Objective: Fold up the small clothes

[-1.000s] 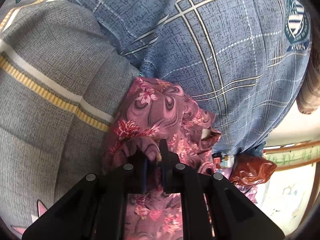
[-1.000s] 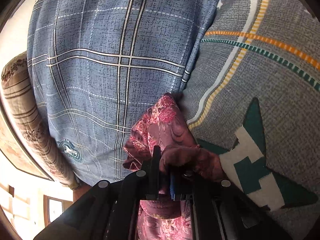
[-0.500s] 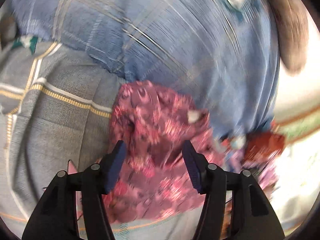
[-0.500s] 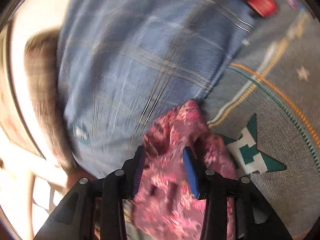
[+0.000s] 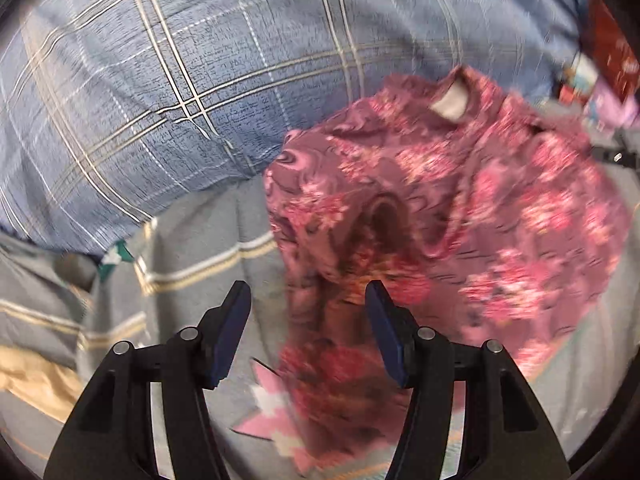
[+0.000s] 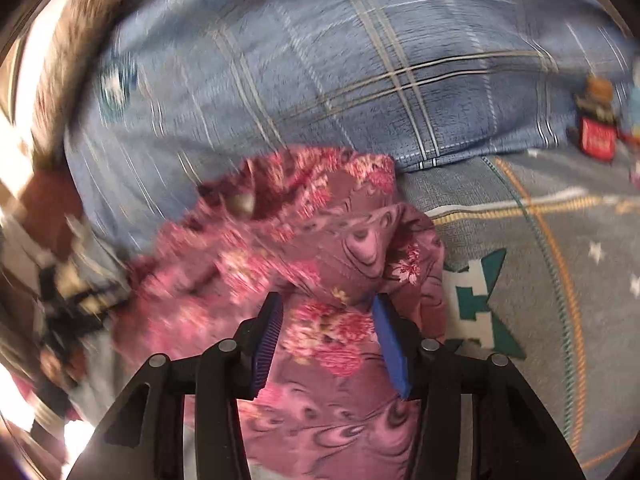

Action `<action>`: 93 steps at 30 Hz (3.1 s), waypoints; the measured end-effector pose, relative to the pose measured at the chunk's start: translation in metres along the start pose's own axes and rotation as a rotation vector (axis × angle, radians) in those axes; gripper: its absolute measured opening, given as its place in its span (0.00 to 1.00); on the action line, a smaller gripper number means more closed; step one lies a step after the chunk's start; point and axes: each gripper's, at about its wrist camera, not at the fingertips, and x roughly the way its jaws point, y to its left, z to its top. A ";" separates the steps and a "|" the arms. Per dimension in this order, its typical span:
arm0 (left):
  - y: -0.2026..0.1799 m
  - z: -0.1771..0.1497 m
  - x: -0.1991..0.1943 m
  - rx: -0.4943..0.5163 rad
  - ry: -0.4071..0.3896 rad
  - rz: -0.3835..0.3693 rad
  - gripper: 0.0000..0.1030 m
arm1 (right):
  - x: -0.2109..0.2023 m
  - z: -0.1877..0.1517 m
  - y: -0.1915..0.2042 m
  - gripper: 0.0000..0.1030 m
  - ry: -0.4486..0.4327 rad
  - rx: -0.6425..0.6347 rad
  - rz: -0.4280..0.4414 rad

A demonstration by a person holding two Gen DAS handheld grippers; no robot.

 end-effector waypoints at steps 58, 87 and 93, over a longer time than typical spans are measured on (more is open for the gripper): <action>0.130 0.009 0.090 -0.618 0.016 -0.368 0.07 | 0.022 0.095 -0.029 0.05 -0.236 0.127 -0.069; 0.080 -0.129 0.006 -0.856 0.031 -0.740 0.64 | -0.035 -0.096 0.032 0.43 -0.064 0.344 0.203; 0.080 -0.128 0.024 -0.908 -0.008 -0.764 0.64 | -0.014 -0.120 -0.009 0.44 -0.038 0.595 0.270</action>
